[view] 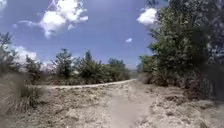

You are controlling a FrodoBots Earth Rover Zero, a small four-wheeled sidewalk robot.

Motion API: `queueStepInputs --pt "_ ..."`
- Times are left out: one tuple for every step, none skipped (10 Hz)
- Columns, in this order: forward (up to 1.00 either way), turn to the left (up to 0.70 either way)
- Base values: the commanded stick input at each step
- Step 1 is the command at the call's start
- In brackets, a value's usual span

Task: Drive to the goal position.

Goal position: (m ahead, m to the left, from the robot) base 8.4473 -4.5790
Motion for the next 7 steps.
queueStepInputs --pt "0.45 0.00" --pt "0.45 0.00" --pt "0.45 0.00" --pt "0.45 0.00" --pt "0.45 0.00" --pt "0.45 0.00" --pt "0.45 0.00"
